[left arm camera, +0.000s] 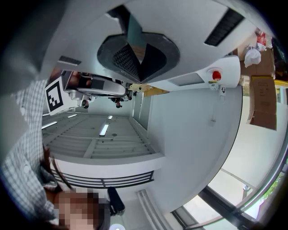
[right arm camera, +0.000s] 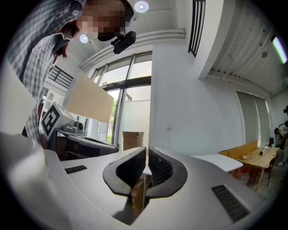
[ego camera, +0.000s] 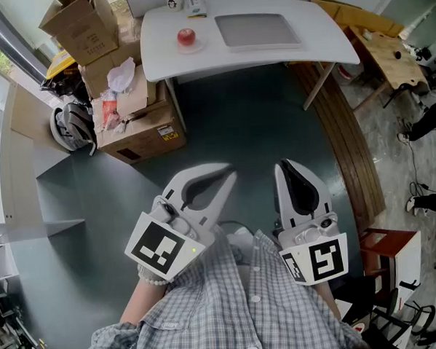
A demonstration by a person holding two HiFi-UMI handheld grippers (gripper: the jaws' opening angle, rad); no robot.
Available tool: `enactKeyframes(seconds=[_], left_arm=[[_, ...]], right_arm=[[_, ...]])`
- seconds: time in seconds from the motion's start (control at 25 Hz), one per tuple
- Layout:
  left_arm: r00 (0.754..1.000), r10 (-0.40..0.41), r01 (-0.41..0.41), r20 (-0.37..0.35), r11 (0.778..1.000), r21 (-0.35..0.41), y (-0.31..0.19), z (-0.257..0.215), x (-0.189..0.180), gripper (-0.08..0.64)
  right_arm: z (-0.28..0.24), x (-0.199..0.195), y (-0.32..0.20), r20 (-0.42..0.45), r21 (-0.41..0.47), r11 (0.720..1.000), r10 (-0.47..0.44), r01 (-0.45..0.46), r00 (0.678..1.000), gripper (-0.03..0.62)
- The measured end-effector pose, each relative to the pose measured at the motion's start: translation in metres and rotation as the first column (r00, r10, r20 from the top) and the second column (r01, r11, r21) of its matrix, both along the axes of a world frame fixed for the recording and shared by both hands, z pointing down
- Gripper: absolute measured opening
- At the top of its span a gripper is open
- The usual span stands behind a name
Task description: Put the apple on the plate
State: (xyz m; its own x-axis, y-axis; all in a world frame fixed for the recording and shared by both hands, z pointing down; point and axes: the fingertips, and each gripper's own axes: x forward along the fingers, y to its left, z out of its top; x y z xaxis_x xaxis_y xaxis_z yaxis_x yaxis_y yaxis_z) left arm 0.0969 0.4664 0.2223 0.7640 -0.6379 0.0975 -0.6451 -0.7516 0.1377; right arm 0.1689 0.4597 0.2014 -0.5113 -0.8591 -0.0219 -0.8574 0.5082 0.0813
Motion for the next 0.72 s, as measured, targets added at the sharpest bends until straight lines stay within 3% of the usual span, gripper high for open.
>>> enactKeyframes(seconds=[0.72], left_arm=[[0.998,0.054,-0.054,-0.027,0.999,-0.001,-0.012,0.003,-0.031,0.008]], right_arm=[[0.001,-0.024,-0.009,0.039,-0.006,0.997,0.072,-0.072,0.997,0.032]])
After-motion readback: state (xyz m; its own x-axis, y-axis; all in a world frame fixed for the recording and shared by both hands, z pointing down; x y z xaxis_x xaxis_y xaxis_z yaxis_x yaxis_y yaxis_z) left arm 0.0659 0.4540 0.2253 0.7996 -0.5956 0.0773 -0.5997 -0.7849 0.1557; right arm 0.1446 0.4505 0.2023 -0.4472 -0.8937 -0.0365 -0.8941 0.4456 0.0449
